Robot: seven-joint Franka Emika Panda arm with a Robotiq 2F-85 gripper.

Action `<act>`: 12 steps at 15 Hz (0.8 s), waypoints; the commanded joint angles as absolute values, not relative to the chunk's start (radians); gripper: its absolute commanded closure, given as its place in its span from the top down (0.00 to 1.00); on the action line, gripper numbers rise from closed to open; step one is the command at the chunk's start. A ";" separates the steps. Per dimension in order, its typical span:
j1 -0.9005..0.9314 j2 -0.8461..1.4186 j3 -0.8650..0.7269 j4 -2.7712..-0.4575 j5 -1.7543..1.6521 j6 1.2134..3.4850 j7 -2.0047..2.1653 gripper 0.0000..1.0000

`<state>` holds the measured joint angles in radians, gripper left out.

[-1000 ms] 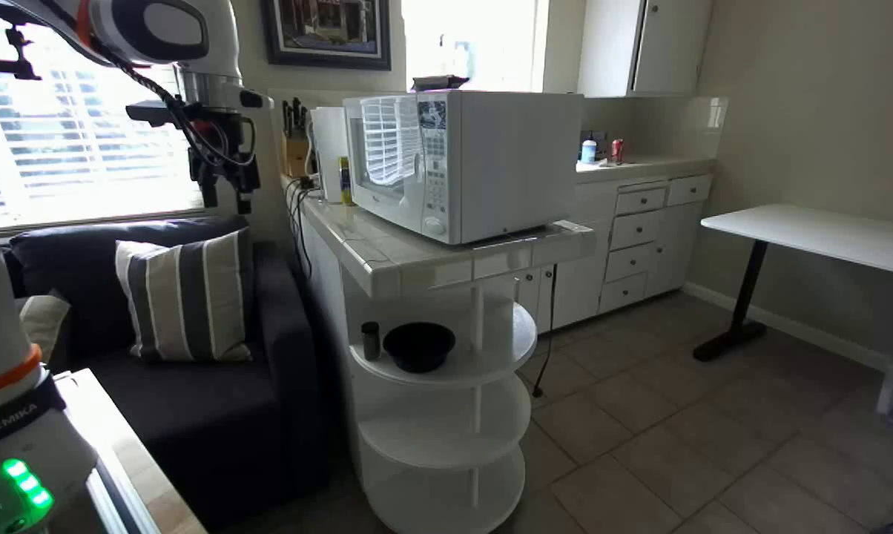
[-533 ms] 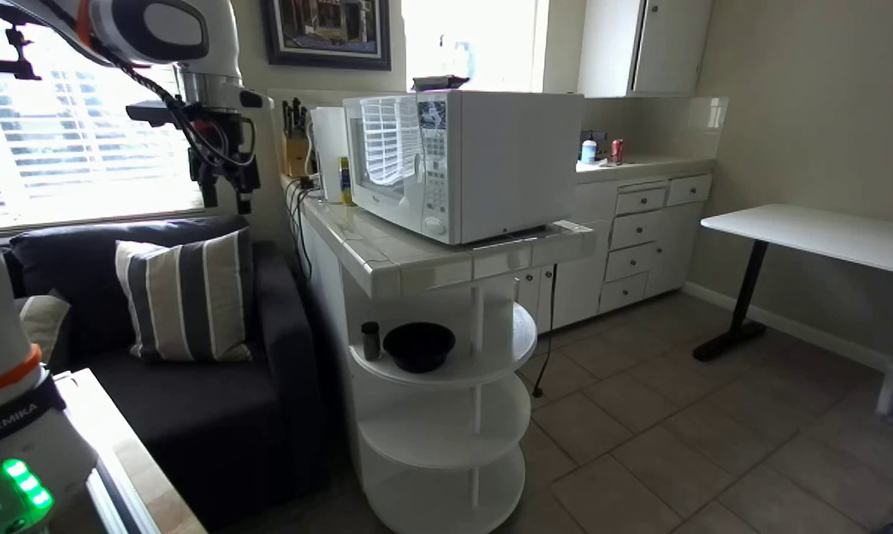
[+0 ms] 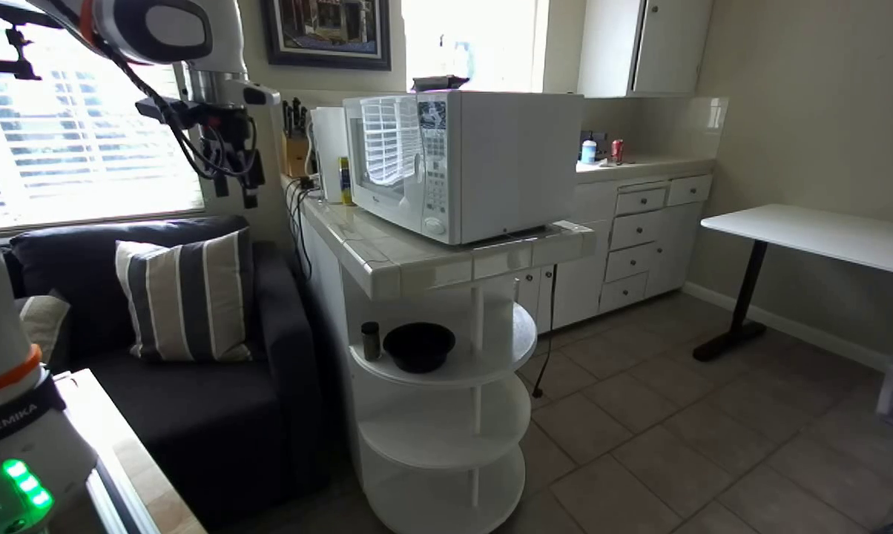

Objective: Open the microwave door by clicking on the bottom right button

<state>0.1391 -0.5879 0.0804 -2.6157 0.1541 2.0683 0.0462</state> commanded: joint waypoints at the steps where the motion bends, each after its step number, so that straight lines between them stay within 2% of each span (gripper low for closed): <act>1: 0.125 -0.595 0.012 -2.637 0.276 2.132 0.043 1.00; 3: 0.107 -0.608 -0.041 -2.661 0.336 2.155 0.021 1.00; 4: 0.098 -0.609 -0.071 -2.666 0.366 2.152 0.011 0.75; 5: 0.087 -0.605 -0.102 -2.673 0.400 2.168 -0.010 0.74; 12: 0.063 -0.530 -0.293 -2.679 0.736 2.273 -0.195 0.19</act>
